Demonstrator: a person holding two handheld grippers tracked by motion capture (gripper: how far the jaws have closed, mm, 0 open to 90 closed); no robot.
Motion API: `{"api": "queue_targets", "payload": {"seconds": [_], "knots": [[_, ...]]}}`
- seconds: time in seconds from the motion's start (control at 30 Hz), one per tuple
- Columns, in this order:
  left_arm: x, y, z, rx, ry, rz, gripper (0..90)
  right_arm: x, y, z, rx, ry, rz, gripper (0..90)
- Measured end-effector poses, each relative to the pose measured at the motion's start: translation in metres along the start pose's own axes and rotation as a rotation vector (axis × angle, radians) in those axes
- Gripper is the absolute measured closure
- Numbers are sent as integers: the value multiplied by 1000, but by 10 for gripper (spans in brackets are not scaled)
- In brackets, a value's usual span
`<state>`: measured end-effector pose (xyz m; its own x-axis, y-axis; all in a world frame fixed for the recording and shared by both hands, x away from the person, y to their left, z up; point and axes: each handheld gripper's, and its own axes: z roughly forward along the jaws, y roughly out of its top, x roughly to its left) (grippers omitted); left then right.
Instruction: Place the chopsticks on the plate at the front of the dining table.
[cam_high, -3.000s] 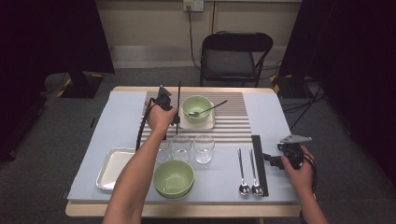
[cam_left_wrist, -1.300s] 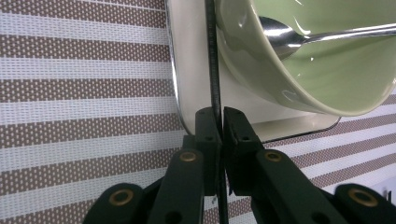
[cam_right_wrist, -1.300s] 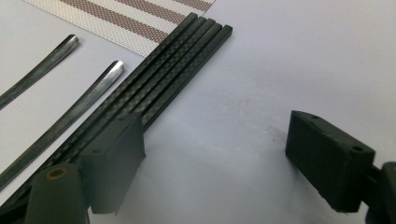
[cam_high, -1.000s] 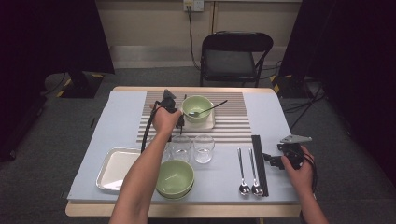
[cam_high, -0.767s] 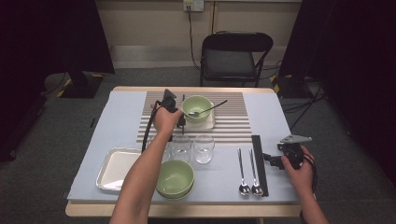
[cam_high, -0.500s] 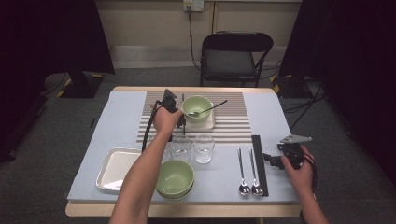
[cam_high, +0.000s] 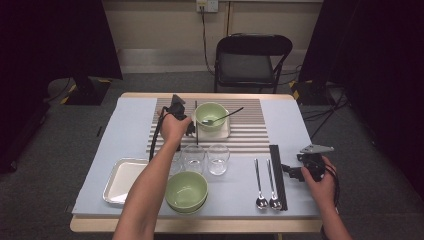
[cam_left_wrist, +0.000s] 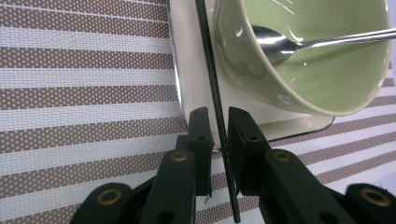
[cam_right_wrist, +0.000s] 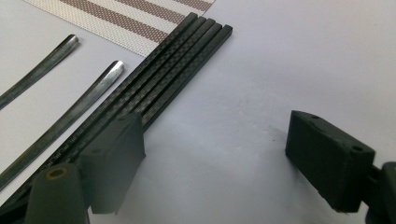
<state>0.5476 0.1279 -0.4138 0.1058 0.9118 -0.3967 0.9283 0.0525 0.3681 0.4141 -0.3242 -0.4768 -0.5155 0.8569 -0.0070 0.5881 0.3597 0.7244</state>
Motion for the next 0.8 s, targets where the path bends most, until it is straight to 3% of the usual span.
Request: {"api": "queue_targets", "payload": {"seconds": [0.43,0.8], "knots": [[6,-3,-15,-42,-20,15,708,0,0,0,2,3,2,187],[11,-5,-29,-59,-12,21,652,0,0,0,3,3,1,187]]}}
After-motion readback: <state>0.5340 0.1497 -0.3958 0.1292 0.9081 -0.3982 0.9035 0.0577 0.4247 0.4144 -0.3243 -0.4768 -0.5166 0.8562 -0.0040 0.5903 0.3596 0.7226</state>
